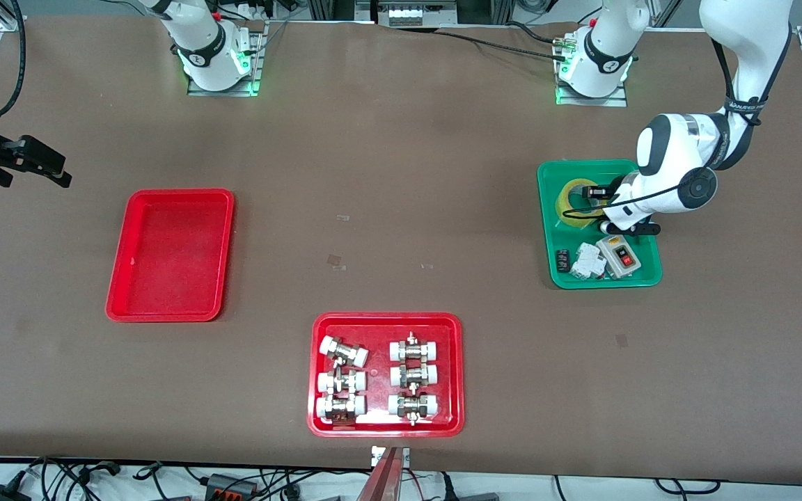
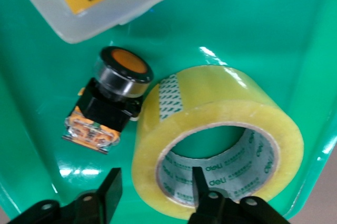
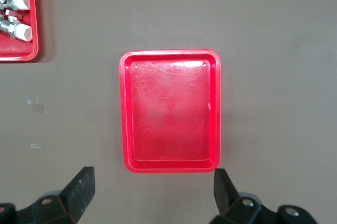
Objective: Left arm passes tape to right arm into tray
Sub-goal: 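Lower the left gripper and grasp the yellow tape roll's rim, then lift the tape roll with the left gripper toward the table middle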
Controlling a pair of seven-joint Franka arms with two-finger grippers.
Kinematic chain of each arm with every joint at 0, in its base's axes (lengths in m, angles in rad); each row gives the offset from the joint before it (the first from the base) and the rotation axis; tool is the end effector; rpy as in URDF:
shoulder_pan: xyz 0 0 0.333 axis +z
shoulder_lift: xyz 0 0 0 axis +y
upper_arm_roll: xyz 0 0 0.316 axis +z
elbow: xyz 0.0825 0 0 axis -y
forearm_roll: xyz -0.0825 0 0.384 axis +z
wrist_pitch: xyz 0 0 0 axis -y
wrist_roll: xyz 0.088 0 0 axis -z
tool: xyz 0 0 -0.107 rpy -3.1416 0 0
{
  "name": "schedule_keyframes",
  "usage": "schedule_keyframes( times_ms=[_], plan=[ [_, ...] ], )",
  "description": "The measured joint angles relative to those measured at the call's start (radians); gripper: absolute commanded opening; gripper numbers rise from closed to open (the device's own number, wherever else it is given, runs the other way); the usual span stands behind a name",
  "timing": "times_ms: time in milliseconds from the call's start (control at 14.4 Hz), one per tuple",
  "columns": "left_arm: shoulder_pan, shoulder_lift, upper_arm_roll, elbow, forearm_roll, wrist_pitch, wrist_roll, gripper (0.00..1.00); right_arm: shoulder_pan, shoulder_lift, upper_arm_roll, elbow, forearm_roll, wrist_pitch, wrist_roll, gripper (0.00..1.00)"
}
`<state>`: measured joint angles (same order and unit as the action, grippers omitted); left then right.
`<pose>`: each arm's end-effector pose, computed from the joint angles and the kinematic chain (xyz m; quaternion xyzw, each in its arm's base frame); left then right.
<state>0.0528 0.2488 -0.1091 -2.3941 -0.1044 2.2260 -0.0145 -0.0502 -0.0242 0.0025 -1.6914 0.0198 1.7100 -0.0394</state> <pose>0.4504 -0.0310 0.1886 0.9772 0.0181 -0.2079 0.0400 0.5569 -0.0247 0.5929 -0.9997 0.0053 -0.0218 0.0089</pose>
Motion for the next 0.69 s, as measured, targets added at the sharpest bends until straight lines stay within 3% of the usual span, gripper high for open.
schedule_keyframes(
  times_ms=[347, 695],
  plan=[
    [0.001, 0.000, -0.007, 0.002, 0.000, -0.001, -0.017, 0.09, 0.000, 0.000, 0.000, 0.000, 0.000, 0.000, 0.000, 1.00],
    [0.001, -0.001, -0.008, 0.010, 0.000, -0.014, -0.017, 0.09, 0.000, 0.000, 0.000, 0.000, 0.000, 0.000, 0.000, 1.00]
  ],
)
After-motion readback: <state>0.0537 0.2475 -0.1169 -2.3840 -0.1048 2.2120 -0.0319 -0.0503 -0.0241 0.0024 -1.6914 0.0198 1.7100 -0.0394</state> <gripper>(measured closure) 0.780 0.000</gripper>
